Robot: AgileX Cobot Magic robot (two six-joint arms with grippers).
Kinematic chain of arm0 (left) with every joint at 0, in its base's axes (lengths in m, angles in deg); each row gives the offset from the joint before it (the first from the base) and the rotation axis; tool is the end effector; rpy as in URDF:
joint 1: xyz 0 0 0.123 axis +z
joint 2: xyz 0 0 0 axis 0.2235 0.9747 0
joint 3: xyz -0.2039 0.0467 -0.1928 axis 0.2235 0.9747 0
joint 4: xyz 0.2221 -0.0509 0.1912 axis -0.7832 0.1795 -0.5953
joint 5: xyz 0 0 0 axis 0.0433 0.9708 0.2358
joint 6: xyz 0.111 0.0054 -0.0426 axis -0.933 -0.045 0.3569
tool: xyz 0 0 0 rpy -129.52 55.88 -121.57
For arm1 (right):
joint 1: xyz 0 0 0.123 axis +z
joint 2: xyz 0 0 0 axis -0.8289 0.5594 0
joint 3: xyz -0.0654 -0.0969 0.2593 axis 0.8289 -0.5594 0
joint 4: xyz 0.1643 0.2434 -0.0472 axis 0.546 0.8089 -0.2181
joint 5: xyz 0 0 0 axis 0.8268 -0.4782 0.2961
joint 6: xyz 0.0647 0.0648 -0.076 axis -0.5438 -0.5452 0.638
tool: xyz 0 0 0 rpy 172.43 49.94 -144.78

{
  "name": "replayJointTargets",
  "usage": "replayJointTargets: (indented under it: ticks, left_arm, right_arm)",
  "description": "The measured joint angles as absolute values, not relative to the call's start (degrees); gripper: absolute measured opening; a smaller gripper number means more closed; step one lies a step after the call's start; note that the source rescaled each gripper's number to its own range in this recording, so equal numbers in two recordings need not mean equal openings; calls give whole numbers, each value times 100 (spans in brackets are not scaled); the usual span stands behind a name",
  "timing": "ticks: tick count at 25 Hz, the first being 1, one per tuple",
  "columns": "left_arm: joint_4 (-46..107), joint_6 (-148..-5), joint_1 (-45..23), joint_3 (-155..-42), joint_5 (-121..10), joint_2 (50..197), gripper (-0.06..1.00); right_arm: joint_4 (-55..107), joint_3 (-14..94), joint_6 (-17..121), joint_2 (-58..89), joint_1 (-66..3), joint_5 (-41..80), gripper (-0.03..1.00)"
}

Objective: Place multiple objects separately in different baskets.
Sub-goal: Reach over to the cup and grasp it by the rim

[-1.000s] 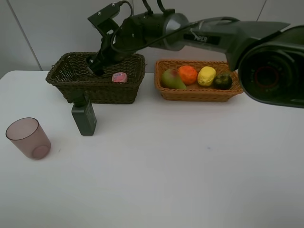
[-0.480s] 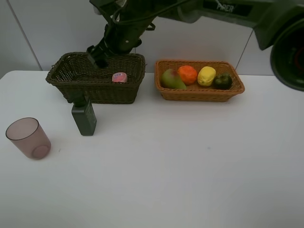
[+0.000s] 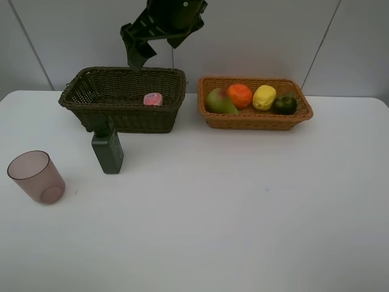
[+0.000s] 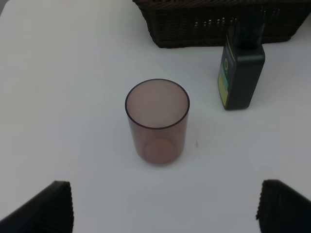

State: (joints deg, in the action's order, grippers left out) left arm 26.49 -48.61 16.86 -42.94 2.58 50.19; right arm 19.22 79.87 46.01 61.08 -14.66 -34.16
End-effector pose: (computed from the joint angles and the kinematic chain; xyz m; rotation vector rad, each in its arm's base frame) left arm 0.0686 -0.0125 0.2581 0.0476 2.1287 -0.0943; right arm 0.3953 0.3514 0.3012 -1.2487 2.2481 0.1968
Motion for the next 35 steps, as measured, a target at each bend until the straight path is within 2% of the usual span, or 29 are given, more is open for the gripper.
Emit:
replayJointTargets:
  ticks: [4, 8, 13, 23, 35]
  left_arm:
    - [2649, -4861, 1686, -4294, 258, 5019, 100]
    - [2649, -4861, 1686, -4294, 258, 5019, 100]
    - [2649, -4861, 1686, -4294, 258, 5019, 100]
    - [2649, -4861, 1686, -4294, 258, 5019, 100]
    - [2649, -4861, 1686, -4294, 258, 5019, 100]
  right_arm:
    - [1982, 7987, 4533, 5916, -1466, -3992, 99]
    - [2001, 7934, 4521, 5759, -1466, -4069, 99]
    - [2061, 7337, 4521, 5392, -1466, -4082, 99]
    - [2066, 5013, 4590, 4102, -1466, -4105, 99]
    - [2066, 2176, 4590, 1531, -1466, -3900, 99]
